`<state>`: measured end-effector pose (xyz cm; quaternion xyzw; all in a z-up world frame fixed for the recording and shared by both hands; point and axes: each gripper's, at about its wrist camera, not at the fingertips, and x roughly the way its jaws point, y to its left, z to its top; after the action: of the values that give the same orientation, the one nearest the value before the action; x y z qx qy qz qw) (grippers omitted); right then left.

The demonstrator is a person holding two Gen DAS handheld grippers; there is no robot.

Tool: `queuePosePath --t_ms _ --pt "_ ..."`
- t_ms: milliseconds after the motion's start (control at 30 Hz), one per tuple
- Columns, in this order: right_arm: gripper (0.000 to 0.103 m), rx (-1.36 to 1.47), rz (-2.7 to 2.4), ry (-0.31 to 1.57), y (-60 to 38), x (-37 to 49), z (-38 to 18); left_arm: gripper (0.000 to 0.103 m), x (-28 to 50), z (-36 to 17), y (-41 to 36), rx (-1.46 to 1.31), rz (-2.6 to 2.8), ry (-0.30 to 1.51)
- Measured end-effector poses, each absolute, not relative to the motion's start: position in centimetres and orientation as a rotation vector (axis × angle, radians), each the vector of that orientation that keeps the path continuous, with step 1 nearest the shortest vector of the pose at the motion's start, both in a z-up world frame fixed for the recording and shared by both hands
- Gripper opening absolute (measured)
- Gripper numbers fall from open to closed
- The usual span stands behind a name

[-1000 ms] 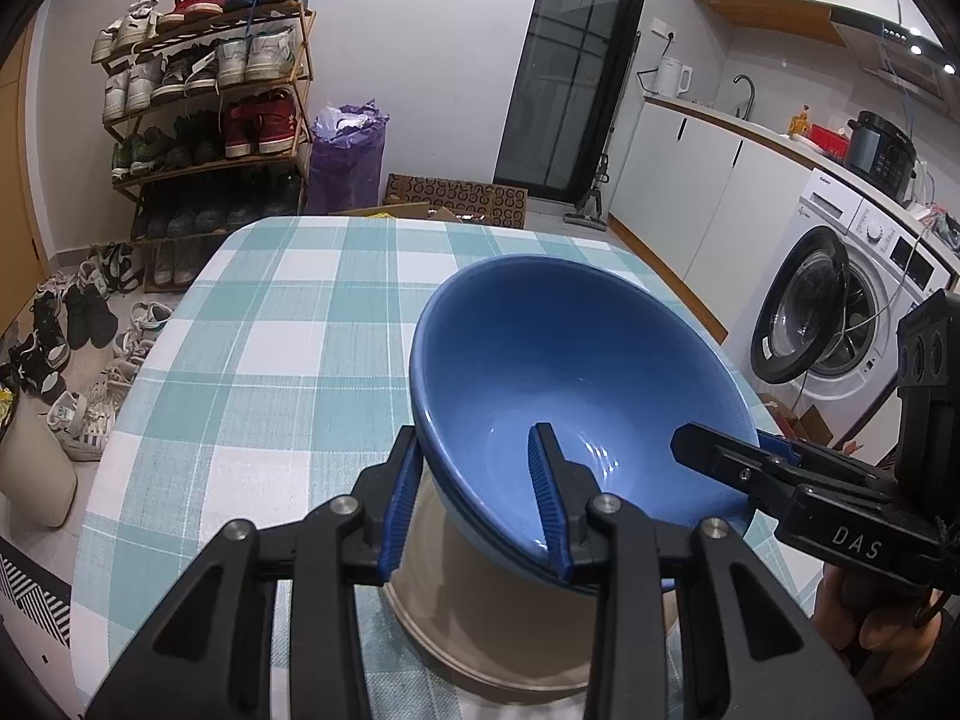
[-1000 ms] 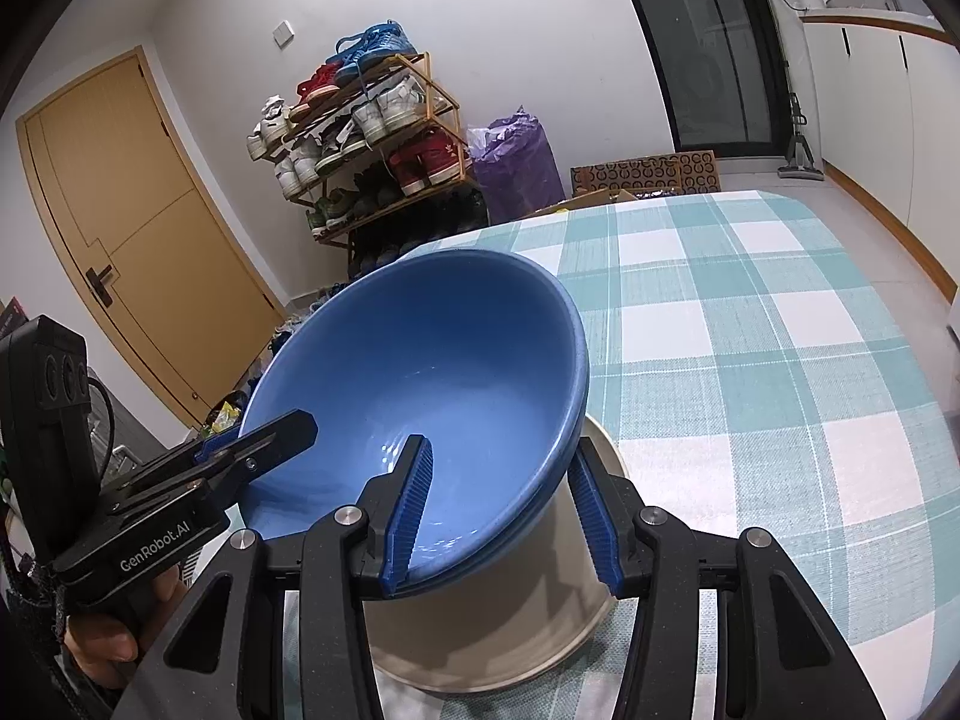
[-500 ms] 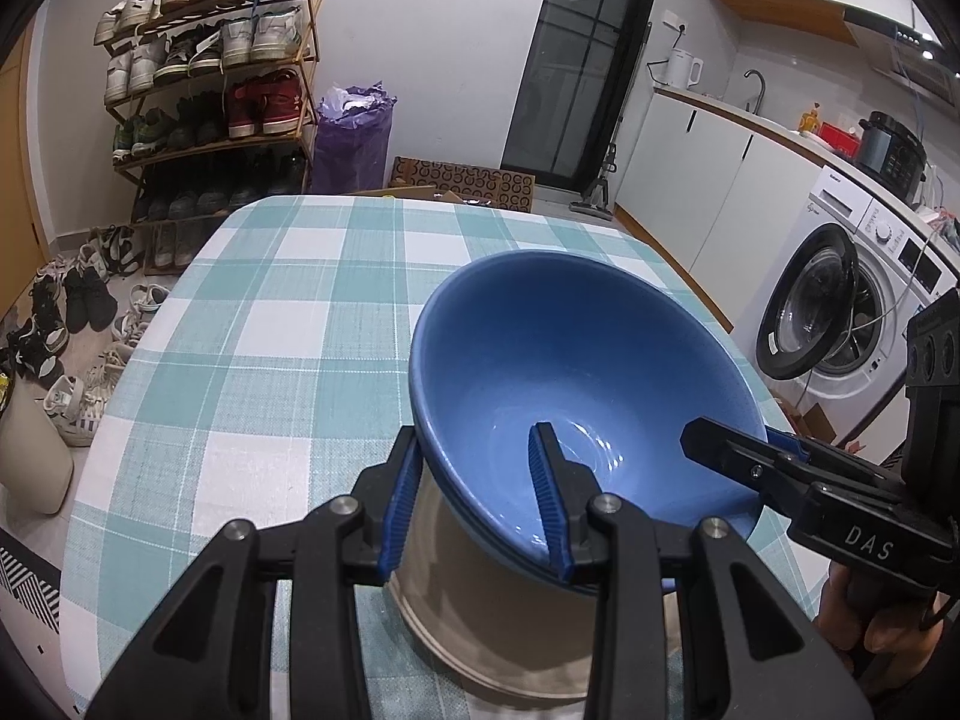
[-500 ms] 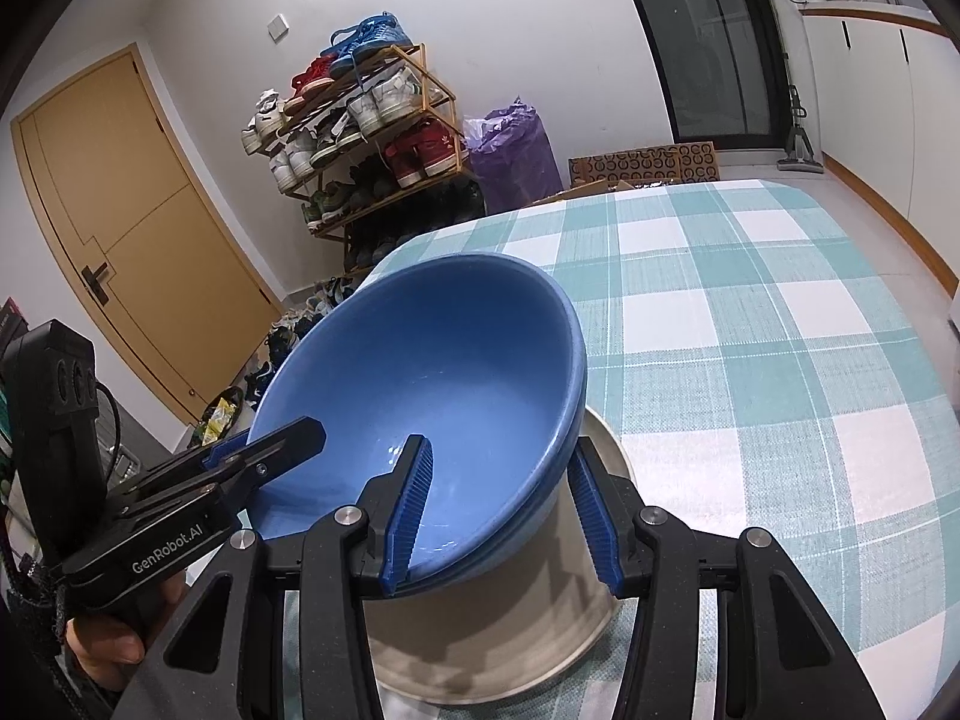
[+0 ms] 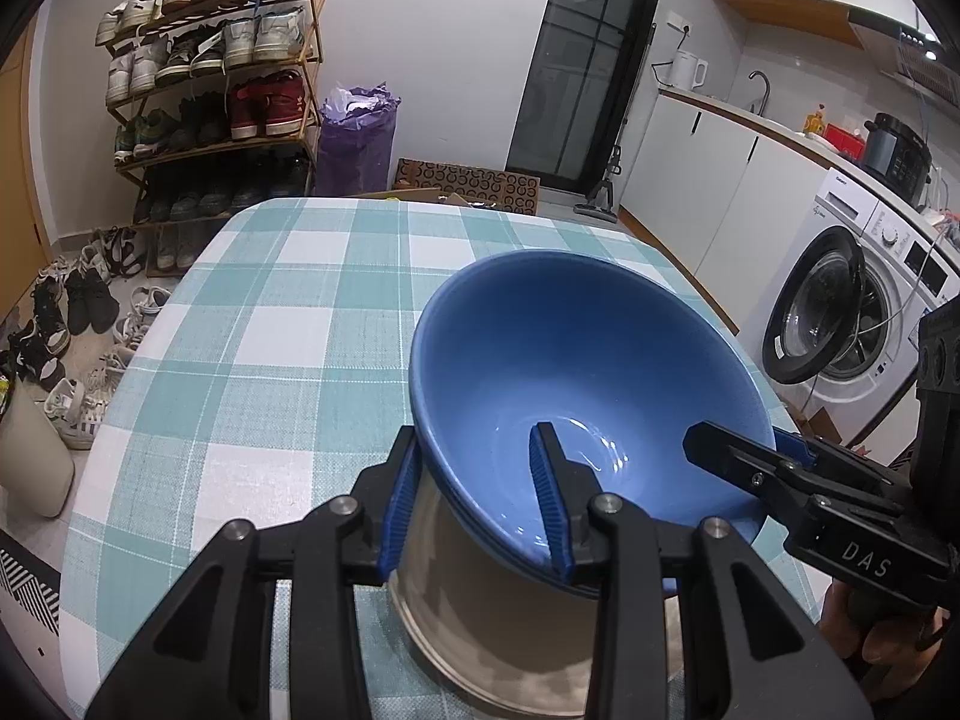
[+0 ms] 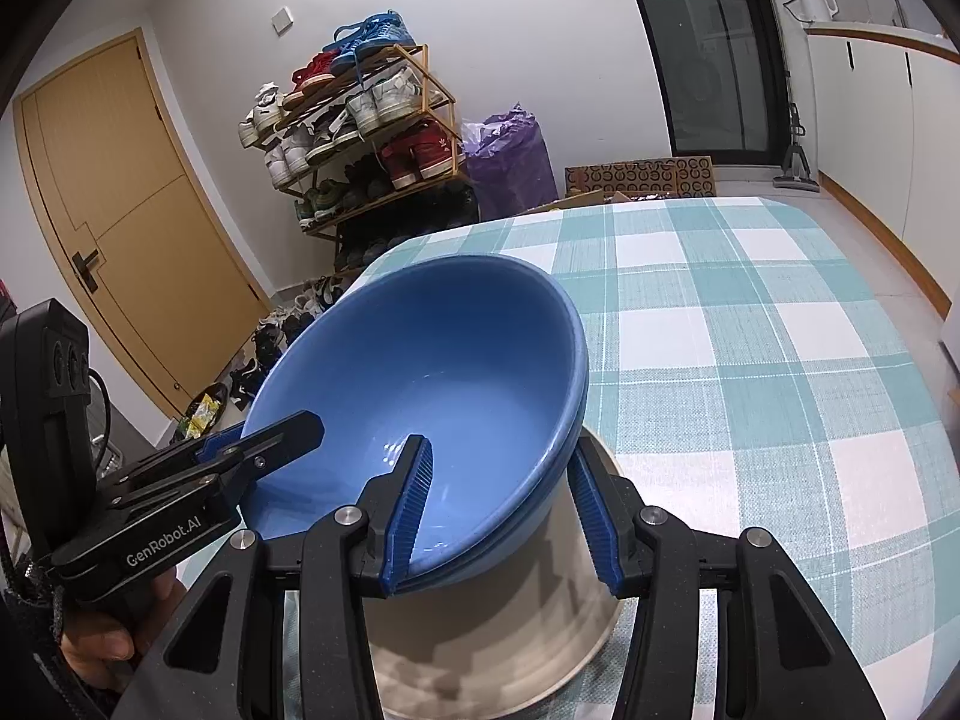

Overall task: Organize plates and bowls
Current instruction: 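Lower the nested blue bowls onto the cream plate stack with both grippers, then open both grippers to release the bowl rim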

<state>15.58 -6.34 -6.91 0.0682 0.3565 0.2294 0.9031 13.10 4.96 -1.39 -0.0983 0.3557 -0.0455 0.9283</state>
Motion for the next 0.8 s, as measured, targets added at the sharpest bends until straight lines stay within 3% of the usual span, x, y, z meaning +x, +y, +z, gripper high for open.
queuePosePath --t_ms 633,800 --pt "0.051 0.134 0.504 0.723 -6.7 15.4 -6.8 0.042 12.7 -1.3 5.1 -0.176 -0.090 0.730" --pt "0.058 0.142 0.505 0.717 -8.1 15.5 -6.6 0.059 11.8 -0.3 5.2 -0.131 -0.067 0.699"
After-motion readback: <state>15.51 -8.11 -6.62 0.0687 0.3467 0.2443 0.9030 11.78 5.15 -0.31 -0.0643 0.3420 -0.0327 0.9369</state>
